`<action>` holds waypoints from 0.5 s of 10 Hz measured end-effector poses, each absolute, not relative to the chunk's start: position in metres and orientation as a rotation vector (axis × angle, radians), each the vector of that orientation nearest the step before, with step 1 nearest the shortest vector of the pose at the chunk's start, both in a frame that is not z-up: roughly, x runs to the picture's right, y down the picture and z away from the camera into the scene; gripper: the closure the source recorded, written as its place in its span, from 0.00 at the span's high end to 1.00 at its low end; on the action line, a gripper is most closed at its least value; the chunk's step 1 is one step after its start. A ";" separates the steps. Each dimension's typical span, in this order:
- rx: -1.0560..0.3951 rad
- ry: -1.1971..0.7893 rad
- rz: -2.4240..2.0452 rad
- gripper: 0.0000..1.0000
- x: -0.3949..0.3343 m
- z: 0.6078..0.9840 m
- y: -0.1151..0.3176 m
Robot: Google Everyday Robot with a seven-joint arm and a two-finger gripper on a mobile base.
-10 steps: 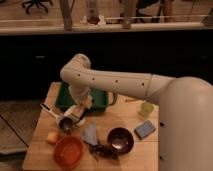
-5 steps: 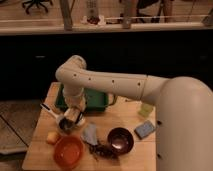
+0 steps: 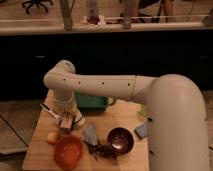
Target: Place eraser in metal cup
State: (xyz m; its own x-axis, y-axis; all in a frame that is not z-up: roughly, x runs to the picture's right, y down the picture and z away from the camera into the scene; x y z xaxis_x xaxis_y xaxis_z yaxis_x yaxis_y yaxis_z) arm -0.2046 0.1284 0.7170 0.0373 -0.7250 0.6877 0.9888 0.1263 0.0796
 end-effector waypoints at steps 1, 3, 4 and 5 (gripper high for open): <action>-0.491 -0.696 -1.420 0.01 -0.211 0.717 0.133; -0.503 -0.717 -1.442 0.01 -0.213 0.721 0.138; -0.510 -0.728 -1.448 0.01 -0.214 0.724 0.141; -0.512 -0.736 -1.451 0.02 -0.216 0.726 0.142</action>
